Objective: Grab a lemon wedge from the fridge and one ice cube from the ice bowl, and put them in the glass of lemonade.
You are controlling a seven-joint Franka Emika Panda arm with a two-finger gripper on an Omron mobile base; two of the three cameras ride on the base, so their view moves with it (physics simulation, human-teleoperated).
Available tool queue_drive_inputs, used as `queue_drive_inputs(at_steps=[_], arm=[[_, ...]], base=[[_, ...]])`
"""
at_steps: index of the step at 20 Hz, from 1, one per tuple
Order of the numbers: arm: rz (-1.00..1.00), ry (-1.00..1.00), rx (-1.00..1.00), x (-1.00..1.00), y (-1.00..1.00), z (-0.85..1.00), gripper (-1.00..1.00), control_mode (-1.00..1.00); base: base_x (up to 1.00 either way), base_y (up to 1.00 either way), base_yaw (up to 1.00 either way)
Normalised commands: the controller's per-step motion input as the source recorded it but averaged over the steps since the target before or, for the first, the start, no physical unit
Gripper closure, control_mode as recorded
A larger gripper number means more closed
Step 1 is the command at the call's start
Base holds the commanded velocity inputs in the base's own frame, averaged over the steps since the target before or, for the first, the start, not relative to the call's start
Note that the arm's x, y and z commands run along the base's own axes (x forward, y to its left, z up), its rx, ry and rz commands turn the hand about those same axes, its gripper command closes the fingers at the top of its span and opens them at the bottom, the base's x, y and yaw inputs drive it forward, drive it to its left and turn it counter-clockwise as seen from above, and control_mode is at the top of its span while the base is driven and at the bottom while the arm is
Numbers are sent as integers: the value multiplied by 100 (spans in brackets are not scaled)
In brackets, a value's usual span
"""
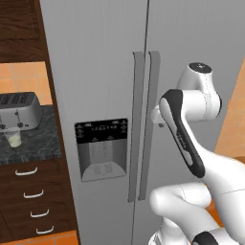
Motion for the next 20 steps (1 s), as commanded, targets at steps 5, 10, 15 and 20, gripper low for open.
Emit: queue_drive_inputs(at_steps=[5,10,15,20], arm=[[0,-1,0,-9,0,0,-100,100],[0,0,0,0,0,0,-100,100],[0,0,0,0,0,0,-100,100],[0,0,0,0,0,0,-100,100]], base=[[-44,0,0],[-65,20,-3],[-38,33,0],[-14,52,0]])
